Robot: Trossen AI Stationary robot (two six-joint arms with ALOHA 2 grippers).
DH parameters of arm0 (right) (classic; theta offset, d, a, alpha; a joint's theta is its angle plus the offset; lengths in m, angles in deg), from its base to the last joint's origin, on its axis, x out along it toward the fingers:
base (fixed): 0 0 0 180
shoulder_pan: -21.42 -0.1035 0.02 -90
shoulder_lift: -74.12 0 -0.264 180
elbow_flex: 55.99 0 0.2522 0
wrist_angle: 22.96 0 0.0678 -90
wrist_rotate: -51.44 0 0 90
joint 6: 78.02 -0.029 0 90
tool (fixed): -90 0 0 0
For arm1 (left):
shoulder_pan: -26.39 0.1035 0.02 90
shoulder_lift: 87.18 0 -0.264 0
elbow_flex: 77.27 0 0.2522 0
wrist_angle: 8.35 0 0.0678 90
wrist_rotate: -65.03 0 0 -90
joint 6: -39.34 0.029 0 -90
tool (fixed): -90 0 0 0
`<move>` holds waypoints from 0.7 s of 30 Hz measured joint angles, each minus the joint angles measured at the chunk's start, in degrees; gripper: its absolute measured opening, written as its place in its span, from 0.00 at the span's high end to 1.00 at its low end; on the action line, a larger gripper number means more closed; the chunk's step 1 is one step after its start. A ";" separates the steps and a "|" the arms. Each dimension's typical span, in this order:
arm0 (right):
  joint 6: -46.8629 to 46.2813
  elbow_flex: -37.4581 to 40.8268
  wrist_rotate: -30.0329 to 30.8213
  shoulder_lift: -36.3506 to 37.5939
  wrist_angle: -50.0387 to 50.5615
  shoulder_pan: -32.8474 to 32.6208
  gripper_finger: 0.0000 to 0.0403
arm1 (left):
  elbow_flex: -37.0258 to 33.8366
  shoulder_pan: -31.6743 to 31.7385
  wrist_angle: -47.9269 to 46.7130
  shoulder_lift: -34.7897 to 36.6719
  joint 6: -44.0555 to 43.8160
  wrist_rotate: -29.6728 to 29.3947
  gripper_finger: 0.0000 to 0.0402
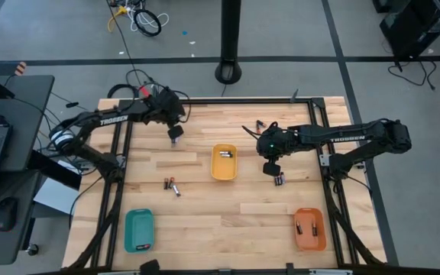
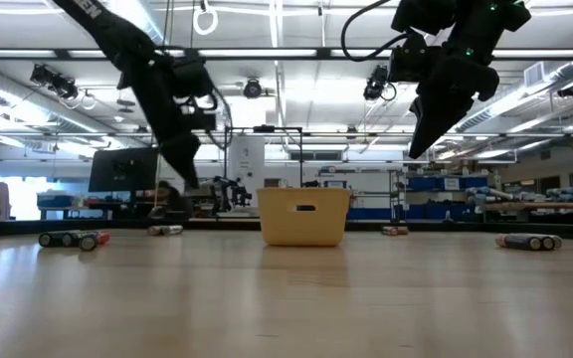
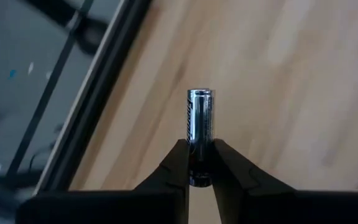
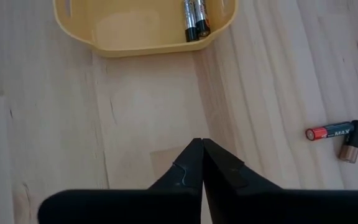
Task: Sort batteries
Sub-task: Put the silver battery into the yellow bin
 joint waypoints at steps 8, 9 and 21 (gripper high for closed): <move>-0.26 0.00 1.73 0.57 2.21 -0.02 0.97 | 5.65 -11.99 0.77 0.29 -1.20 4.41 0.88; -0.39 0.00 2.44 0.94 2.79 -0.02 0.97 | 6.23 -13.39 1.30 0.29 -1.30 4.68 0.88; -1.93 0.00 3.37 3.91 5.30 0.02 0.97 | 13.28 -25.74 4.44 -6.34 -4.53 6.03 0.88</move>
